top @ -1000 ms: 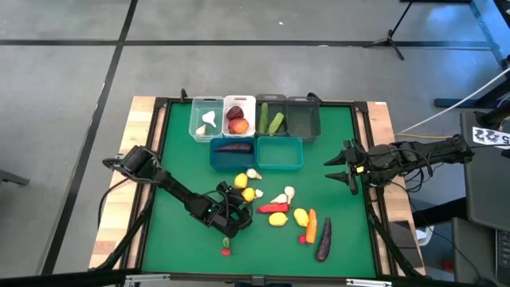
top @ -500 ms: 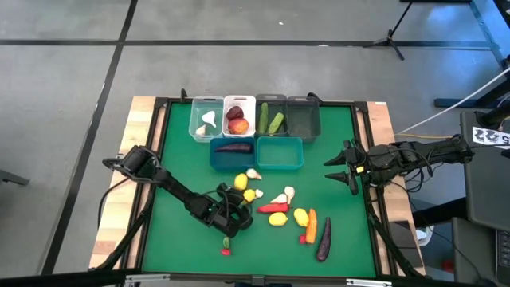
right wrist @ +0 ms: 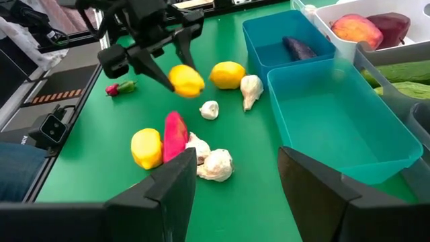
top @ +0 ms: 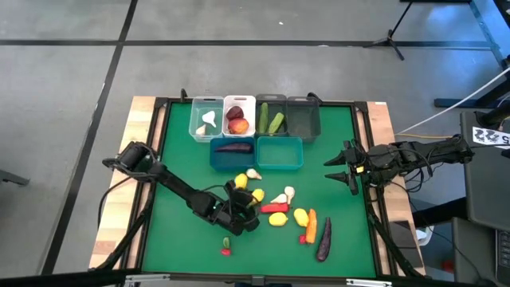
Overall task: Sort produce into baskets
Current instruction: Put the lemon into the right black bin
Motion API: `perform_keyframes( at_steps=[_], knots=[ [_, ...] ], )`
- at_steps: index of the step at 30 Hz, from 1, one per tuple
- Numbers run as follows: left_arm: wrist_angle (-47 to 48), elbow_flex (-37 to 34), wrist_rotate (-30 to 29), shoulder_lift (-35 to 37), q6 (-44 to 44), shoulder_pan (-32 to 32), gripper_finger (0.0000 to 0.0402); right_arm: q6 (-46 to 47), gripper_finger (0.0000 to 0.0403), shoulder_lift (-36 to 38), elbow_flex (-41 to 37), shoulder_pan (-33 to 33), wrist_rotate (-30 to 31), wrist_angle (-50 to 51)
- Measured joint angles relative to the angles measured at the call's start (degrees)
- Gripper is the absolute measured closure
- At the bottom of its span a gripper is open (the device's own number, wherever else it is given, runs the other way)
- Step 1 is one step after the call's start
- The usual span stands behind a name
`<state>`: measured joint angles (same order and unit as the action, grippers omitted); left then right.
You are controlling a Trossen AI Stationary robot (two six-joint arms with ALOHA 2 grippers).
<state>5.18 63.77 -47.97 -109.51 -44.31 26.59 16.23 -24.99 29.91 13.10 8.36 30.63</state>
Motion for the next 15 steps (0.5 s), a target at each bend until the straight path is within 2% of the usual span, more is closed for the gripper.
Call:
perform_keyframes(
  at_steps=[7, 13, 15],
  knots=[
    [0.2, 2.4, -0.2, 2.6, 15.5, -6.7, 0.0207, 0.0, 0.0194, 0.0, 0.0, 0.0, 0.0, 0.0],
    [-0.9, 6.9, -0.9, 3.9, 31.9, -16.3, 0.0206, 0.0, 0.0194, 0.0, 0.0, 0.0, -0.1, 0.0],
    [-2.8, 8.7, 1.5, 4.0, 37.0, -19.8, 0.0206, 0.0, 0.0194, 0.0, 0.0, 0.0, 0.0, 0.0]
  ],
)
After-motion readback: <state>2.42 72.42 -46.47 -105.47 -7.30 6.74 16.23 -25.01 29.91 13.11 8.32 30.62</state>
